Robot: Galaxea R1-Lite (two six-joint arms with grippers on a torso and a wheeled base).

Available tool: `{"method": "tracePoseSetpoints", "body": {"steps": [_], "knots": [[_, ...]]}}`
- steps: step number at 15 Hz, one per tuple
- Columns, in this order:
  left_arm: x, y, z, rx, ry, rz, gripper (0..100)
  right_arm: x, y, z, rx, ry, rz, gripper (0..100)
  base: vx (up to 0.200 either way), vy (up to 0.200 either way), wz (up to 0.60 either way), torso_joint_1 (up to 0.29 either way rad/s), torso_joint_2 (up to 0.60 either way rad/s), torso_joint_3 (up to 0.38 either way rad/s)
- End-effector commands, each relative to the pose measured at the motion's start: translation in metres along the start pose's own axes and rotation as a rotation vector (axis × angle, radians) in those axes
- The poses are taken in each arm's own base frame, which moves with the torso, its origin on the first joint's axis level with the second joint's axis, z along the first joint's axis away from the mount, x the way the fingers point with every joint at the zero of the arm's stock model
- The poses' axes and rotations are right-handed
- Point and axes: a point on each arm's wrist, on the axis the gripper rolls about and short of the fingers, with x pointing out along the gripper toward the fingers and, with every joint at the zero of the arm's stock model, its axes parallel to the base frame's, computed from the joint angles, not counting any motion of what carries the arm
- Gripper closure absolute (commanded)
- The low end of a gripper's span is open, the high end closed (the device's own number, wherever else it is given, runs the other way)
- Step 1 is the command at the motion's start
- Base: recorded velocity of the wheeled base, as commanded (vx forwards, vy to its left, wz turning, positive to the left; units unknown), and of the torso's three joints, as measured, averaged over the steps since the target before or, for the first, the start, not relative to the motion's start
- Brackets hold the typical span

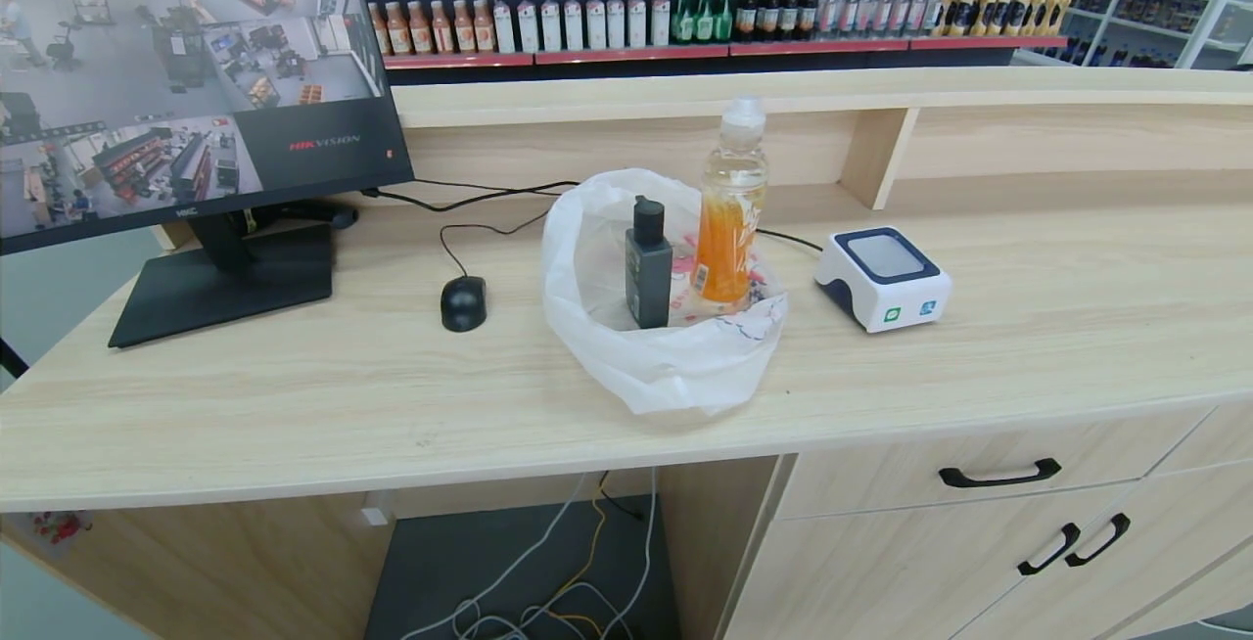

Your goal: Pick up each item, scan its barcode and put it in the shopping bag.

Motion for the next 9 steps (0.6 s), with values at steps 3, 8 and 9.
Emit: {"method": "tracePoseSetpoints", "body": {"steps": [3, 8, 9], "knots": [[0.0, 0.0, 0.0, -0.004, 0.0, 0.002, 0, 0.0004, 0.0001, 0.0006, 0.105, 0.0, 0.004, 0, -0.133, 0.0, 0.0, 0.002, 0.0, 0.002], [0.0, 0.0, 0.0, -0.001, 0.0, 0.002, 0, 0.0004, 0.0009, 0.0005, 0.099, 0.003, 0.041, 0, -0.04, 0.0, 0.0, 0.004, 0.0, 0.001], [0.0, 0.0, 0.0, 0.001, 0.0, 0.0, 0, 0.0004, 0.0016, 0.0008, 0.095, 0.002, 0.073, 0, 0.0, 0.0, 0.0, 0.0, 0.0, 0.0]]}}
